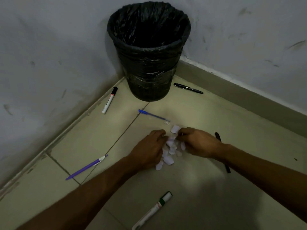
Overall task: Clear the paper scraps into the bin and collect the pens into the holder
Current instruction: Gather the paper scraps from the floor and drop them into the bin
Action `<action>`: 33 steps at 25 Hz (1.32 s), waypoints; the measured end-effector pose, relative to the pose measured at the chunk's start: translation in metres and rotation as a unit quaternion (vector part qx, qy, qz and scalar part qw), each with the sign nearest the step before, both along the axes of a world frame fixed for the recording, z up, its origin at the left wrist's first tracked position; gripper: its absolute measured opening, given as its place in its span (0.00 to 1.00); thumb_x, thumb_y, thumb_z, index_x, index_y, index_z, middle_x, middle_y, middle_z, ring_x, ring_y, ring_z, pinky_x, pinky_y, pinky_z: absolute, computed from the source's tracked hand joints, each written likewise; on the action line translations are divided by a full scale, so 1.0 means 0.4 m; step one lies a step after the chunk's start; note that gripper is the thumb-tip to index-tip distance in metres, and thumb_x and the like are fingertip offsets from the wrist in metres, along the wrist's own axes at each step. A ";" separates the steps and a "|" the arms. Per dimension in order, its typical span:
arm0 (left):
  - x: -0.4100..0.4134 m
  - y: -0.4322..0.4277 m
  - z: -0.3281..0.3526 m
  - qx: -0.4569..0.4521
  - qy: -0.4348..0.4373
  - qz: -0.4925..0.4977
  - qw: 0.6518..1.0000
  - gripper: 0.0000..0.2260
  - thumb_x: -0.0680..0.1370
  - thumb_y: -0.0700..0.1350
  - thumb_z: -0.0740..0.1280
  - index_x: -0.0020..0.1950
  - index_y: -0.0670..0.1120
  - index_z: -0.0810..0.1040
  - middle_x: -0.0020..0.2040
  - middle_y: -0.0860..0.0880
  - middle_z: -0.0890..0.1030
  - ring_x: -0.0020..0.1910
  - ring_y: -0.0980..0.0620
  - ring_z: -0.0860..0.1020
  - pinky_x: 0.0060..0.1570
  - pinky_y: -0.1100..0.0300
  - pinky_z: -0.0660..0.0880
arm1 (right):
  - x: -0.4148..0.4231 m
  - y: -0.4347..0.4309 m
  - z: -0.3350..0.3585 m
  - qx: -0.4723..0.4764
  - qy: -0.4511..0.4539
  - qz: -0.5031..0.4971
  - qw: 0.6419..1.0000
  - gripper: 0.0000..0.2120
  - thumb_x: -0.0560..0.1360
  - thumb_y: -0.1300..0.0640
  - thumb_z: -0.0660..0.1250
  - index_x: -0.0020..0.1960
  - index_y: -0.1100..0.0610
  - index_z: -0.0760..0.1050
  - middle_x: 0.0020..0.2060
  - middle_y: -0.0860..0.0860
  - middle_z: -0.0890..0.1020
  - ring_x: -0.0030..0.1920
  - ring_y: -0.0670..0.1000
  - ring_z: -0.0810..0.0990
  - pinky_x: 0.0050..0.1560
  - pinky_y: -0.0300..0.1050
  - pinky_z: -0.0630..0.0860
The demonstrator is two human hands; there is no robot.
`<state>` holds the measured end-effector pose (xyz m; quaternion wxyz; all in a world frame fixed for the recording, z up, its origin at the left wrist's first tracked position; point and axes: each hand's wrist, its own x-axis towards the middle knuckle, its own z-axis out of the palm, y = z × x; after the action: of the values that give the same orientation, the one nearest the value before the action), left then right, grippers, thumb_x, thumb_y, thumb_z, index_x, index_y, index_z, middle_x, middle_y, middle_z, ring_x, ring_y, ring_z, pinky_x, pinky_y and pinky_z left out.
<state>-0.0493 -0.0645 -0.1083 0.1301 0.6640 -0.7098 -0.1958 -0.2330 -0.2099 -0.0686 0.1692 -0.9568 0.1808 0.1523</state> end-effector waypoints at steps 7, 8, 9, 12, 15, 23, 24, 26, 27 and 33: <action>0.025 -0.089 0.001 0.005 -0.075 -0.026 0.997 0.30 0.77 0.44 0.65 0.77 0.39 0.57 0.76 0.39 0.62 0.75 0.41 0.61 0.73 0.46 0.62 | -0.026 -0.005 -0.013 -0.072 -0.055 -0.104 0.990 0.24 0.73 0.62 0.61 0.69 0.55 0.72 0.64 0.52 0.75 0.57 0.56 0.76 0.45 0.54 0.80; 0.018 -0.090 0.004 0.007 -0.082 -0.032 0.996 0.30 0.77 0.44 0.66 0.76 0.39 0.59 0.76 0.39 0.63 0.74 0.41 0.61 0.72 0.47 0.62 | -0.031 -0.009 -0.023 -0.067 -0.054 -0.096 0.992 0.25 0.72 0.63 0.62 0.69 0.55 0.72 0.63 0.52 0.75 0.55 0.57 0.77 0.43 0.54 0.80; 0.013 -0.084 0.004 0.006 -0.081 -0.044 0.996 0.30 0.76 0.44 0.67 0.75 0.38 0.61 0.75 0.38 0.64 0.73 0.41 0.63 0.71 0.47 0.63 | -0.033 -0.011 -0.031 -0.057 -0.053 -0.083 0.994 0.25 0.71 0.63 0.62 0.68 0.56 0.72 0.63 0.53 0.75 0.53 0.57 0.77 0.43 0.54 0.79; 0.010 -0.021 -0.001 -0.007 -0.023 -0.066 0.998 0.27 0.74 0.43 0.68 0.71 0.36 0.68 0.70 0.36 0.70 0.69 0.38 0.68 0.67 0.45 0.68 | -0.023 0.003 -0.054 -0.033 -0.055 -0.069 0.996 0.27 0.71 0.62 0.64 0.70 0.59 0.69 0.67 0.56 0.72 0.53 0.60 0.74 0.47 0.57 0.77; 0.026 0.049 -0.004 -0.041 0.033 0.004 0.999 0.27 0.75 0.46 0.66 0.72 0.40 0.68 0.71 0.39 0.70 0.69 0.43 0.68 0.68 0.51 0.68 | -0.005 0.041 -0.059 0.013 -0.050 -0.025 0.998 0.23 0.73 0.61 0.65 0.68 0.56 0.71 0.67 0.53 0.72 0.56 0.58 0.73 0.55 0.51 0.75; 0.043 -0.052 0.025 0.049 -0.102 0.009 0.994 0.30 0.77 0.43 0.61 0.78 0.42 0.54 0.78 0.42 0.57 0.76 0.44 0.57 0.75 0.49 0.57 | -0.037 0.030 0.017 0.027 -0.060 -0.093 0.993 0.27 0.73 0.68 0.60 0.71 0.58 0.70 0.70 0.55 0.72 0.67 0.56 0.72 0.67 0.44 0.68; 0.041 -0.053 0.024 0.048 -0.113 0.001 0.992 0.30 0.77 0.43 0.61 0.78 0.41 0.56 0.78 0.41 0.58 0.76 0.43 0.58 0.75 0.49 0.58 | -0.047 0.039 0.020 0.029 -0.052 -0.091 0.994 0.26 0.73 0.67 0.61 0.71 0.58 0.70 0.69 0.55 0.73 0.67 0.56 0.73 0.67 0.44 0.68; 0.041 -0.036 0.029 0.016 -0.085 -0.015 0.996 0.26 0.76 0.42 0.62 0.74 0.41 0.64 0.74 0.41 0.66 0.72 0.42 0.65 0.71 0.47 0.64 | -0.070 0.063 0.027 0.028 -0.036 -0.117 0.992 0.27 0.72 0.61 0.66 0.71 0.56 0.70 0.67 0.53 0.75 0.64 0.54 0.75 0.63 0.45 0.70; 0.041 -0.016 0.034 0.005 -0.047 -0.022 0.999 0.24 0.75 0.42 0.63 0.71 0.40 0.68 0.70 0.41 0.70 0.68 0.43 0.69 0.68 0.48 0.68 | -0.081 0.076 0.028 0.031 -0.027 -0.141 0.989 0.28 0.72 0.57 0.69 0.71 0.55 0.69 0.65 0.52 0.74 0.62 0.54 0.77 0.61 0.47 0.72; 0.036 0.117 0.018 0.023 0.017 0.063 0.998 0.43 0.67 0.64 0.72 0.74 0.44 0.62 0.71 0.44 0.64 0.67 0.48 0.65 0.66 0.56 0.68 | -0.036 0.135 -0.038 0.108 -0.019 -0.126 0.986 0.24 0.69 0.54 0.75 0.64 0.54 0.73 0.54 0.53 0.73 0.52 0.52 0.77 0.47 0.42 0.74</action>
<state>-0.0350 -0.0177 -0.1011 0.1395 0.7067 -0.6595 -0.2148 -0.2475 -0.1560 -0.0838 0.2926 -0.9052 0.2794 0.1303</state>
